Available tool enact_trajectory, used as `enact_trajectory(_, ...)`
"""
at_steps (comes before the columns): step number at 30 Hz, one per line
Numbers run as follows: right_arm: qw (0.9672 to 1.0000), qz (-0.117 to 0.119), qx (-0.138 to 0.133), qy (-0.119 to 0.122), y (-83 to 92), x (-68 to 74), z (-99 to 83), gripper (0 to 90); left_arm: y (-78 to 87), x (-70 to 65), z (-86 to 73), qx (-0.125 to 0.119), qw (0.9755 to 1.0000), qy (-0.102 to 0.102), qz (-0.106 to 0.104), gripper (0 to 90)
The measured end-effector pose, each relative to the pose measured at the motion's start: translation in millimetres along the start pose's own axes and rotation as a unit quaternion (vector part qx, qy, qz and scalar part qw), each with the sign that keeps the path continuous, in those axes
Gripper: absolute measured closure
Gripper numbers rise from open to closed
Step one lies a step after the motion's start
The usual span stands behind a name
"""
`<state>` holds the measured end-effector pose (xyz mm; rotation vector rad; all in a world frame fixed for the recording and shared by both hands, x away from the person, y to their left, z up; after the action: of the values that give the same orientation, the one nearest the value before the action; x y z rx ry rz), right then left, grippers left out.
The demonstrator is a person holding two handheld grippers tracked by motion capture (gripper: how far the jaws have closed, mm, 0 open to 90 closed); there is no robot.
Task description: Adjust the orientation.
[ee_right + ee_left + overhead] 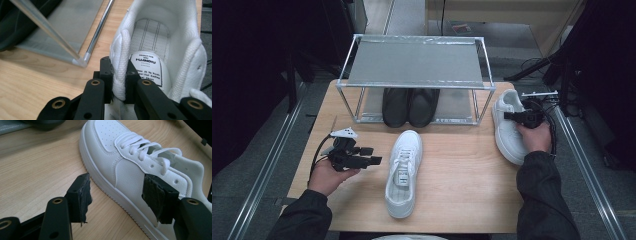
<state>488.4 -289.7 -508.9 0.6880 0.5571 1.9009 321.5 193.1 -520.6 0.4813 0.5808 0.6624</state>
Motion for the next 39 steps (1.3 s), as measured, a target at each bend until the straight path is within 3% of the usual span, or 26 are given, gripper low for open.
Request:
enact_trajectory(19,0.9997,-0.011,-0.007,-0.023,56.7,12.7,-30.5,83.2,-8.3,-6.4,17.8,-0.006,0.9993,-0.026,-0.026,39.3)
enact_trajectory(31,0.9998,0.006,-0.011,-0.013,84.1,43.5,-54.6,83.2,-19.9,-9.8,27.1,-0.003,0.9987,-0.033,-0.039,39.3)
enact_trajectory(39,0.9995,0.030,-0.010,0.001,94.4,76.0,-66.8,83.1,-23.5,-11.0,30.6,-0.002,0.9984,-0.035,-0.045,39.9)
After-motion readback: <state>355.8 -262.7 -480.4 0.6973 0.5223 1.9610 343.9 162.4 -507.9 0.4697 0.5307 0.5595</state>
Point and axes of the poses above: each handheld gripper's, and its own axes: y roughly backward along the jaws, z roughly out of its top, x roughly to its left, the point moved 7 cm from there along -y, roughly forward along the jaws, and after that the axes turned 6 degrees about -x, right-handed, at the moved point
